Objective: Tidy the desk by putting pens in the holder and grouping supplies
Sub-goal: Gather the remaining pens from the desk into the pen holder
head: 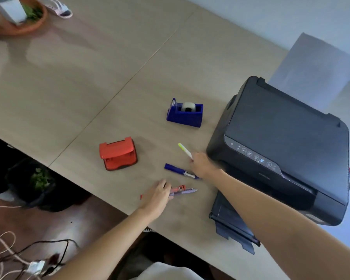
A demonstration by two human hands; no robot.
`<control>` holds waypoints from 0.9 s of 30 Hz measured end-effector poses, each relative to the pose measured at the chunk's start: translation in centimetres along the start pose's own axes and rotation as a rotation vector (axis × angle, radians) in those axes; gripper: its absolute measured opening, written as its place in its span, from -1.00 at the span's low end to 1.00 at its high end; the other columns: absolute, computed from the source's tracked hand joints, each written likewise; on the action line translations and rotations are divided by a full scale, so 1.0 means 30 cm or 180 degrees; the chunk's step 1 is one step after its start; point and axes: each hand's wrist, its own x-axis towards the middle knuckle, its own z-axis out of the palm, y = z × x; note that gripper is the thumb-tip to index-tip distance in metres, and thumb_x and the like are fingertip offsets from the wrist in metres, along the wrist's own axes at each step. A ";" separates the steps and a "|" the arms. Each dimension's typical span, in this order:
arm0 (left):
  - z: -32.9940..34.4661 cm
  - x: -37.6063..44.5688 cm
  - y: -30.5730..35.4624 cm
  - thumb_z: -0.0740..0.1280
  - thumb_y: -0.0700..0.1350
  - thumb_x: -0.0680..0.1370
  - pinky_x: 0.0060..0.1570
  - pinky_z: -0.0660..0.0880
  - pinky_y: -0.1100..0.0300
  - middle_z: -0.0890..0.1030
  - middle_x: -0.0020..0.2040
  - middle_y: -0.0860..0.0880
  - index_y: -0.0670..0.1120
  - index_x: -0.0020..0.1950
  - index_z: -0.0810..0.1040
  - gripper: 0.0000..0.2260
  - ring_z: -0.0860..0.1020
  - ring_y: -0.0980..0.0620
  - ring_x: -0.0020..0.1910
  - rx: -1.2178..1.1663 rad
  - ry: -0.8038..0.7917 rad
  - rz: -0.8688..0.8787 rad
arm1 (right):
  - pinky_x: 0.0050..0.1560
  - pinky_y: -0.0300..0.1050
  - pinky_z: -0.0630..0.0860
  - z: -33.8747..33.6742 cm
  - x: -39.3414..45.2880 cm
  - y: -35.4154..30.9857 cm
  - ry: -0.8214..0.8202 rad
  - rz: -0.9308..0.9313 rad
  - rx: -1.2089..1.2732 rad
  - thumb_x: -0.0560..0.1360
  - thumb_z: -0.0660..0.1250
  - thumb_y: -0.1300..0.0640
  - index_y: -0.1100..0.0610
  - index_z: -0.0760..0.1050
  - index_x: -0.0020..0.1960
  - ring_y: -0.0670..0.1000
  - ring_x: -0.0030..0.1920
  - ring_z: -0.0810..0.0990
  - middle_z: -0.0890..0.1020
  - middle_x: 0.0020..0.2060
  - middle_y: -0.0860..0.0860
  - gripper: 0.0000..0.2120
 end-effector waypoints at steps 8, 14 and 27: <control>-0.037 -0.066 -0.089 0.24 -0.02 0.63 -0.12 0.50 0.06 0.55 -0.03 -0.10 -0.15 0.09 0.48 -0.80 0.57 -0.10 0.00 -0.0120 -0.0044 -0.0295 | 0.02 0.00 0.50 0.055 -0.069 0.048 -0.0485 -0.0474 -0.0191 0.48 0.31 0.05 0.17 0.38 0.26 0.14 0.07 0.50 0.38 0.14 0.12 -0.60; -0.115 -0.135 -0.189 0.14 -0.09 0.66 -0.25 0.35 0.20 0.47 -0.30 0.03 -0.07 -0.13 0.34 -0.82 0.42 0.10 -0.36 -0.1929 -0.0603 -0.0512 | -0.10 -0.04 0.45 0.008 -0.107 0.051 -0.0513 -0.0268 0.0378 0.58 0.18 0.07 0.21 0.33 0.24 0.15 0.00 0.54 0.52 0.07 0.18 -0.70; -0.619 0.004 0.483 0.13 -0.28 0.66 -0.34 0.42 0.21 0.47 -0.19 -0.09 -0.20 0.22 0.34 -0.85 0.40 0.09 -0.39 -0.3241 -0.0421 0.0665 | -0.39 -0.32 0.36 -0.548 -0.750 0.447 0.1384 -0.1047 0.2162 0.62 0.06 0.16 0.26 0.21 -0.06 -0.14 -0.42 0.37 0.46 -0.35 -0.03 -0.84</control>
